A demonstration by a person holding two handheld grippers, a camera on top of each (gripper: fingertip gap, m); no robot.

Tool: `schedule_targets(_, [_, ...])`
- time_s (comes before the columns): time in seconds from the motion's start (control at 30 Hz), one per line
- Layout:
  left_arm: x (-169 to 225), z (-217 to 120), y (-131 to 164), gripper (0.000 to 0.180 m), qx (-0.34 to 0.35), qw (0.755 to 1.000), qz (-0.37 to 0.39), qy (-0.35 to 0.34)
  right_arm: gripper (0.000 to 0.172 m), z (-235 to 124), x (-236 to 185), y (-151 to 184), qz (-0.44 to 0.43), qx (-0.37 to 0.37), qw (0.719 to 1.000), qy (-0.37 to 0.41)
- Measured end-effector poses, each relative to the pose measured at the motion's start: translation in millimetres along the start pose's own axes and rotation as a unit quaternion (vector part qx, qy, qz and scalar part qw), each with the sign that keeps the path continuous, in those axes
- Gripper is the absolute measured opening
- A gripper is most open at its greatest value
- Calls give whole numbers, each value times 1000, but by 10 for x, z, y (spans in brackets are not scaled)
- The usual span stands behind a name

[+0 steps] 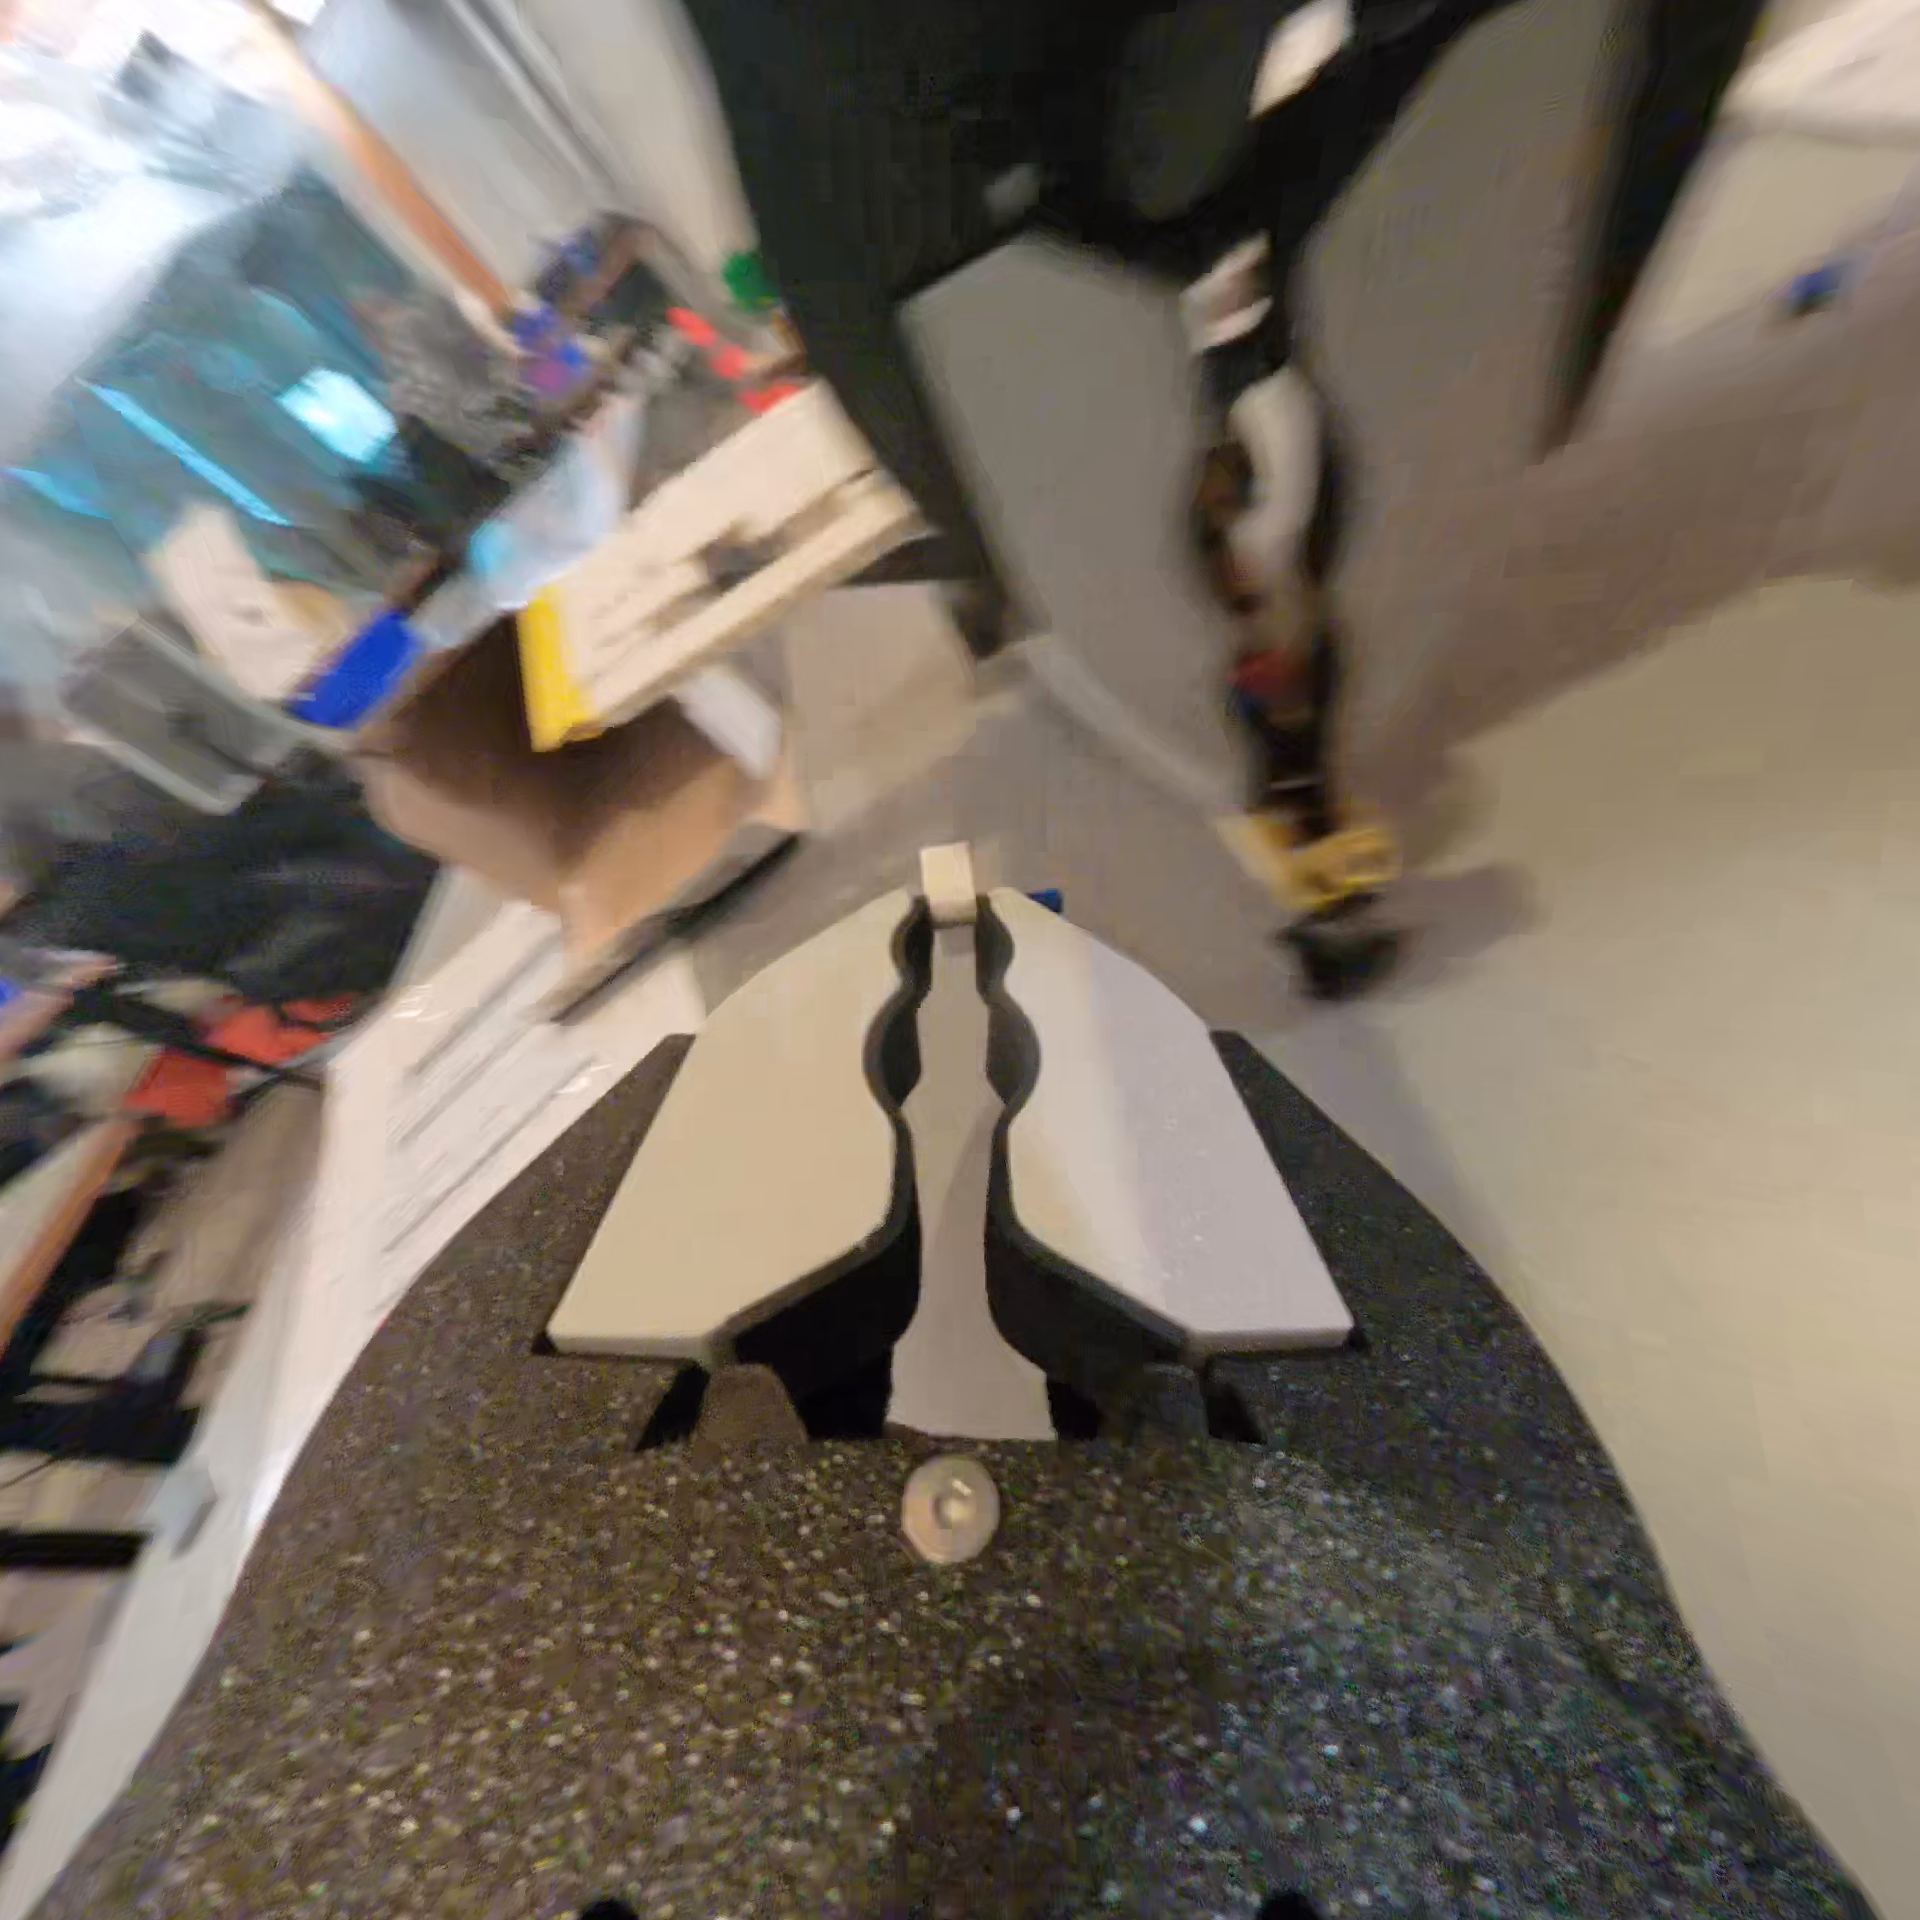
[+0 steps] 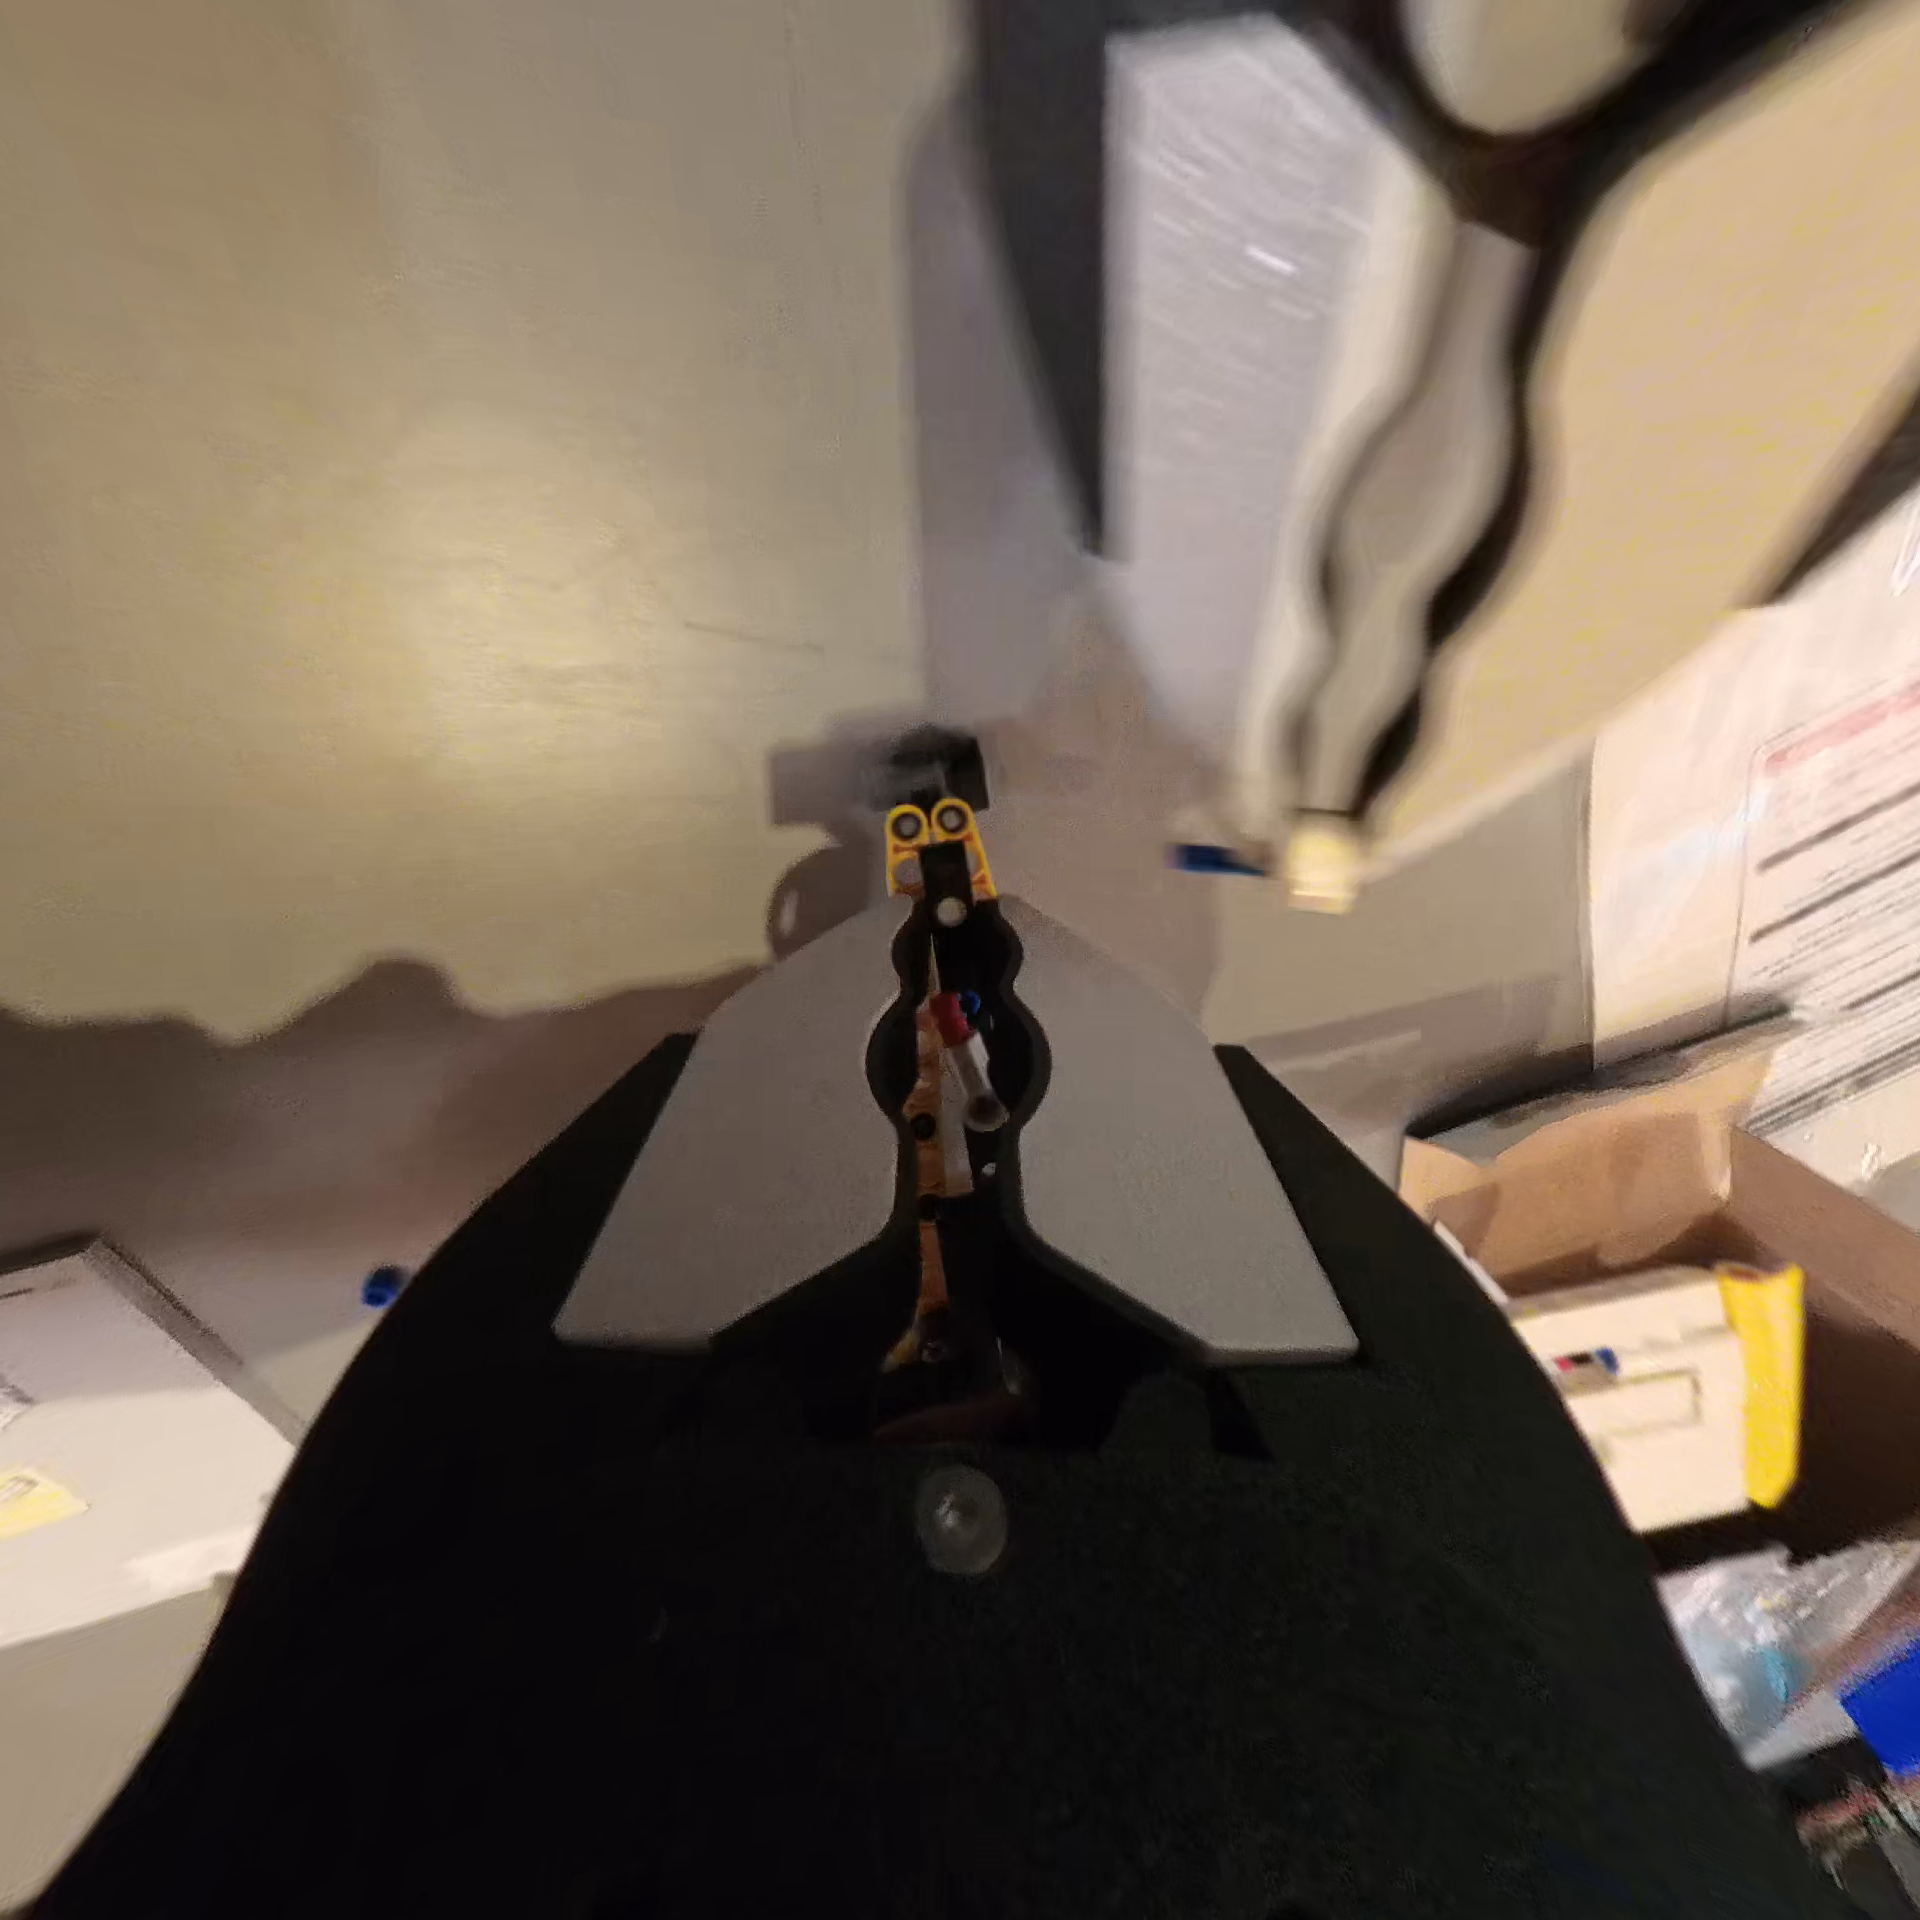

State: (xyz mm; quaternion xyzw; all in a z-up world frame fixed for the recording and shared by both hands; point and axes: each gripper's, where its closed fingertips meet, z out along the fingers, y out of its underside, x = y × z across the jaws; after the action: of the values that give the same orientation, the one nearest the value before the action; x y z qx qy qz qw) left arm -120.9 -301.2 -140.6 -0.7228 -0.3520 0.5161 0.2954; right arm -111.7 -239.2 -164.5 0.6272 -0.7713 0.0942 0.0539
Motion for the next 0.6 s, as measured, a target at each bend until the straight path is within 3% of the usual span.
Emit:
schedule_targets(0.07, [-89,9,101,9,1,998,-58,37,8,-5,-19,-47,-8,10,1000,17])
schedule_targets(0.2, [70,24,71,9,3,998,-13,63,10,-9,22,-27,10,19,999,49])
schedule_targets(0.33, [-16,0,46,9,20,996,-63,68,11,-16,66,-16,30,19,997,75])
schedule_targets(0.6, [39,-21,30,9,26,995,-57,83,18,-38,113,-9,63,11,991,120])
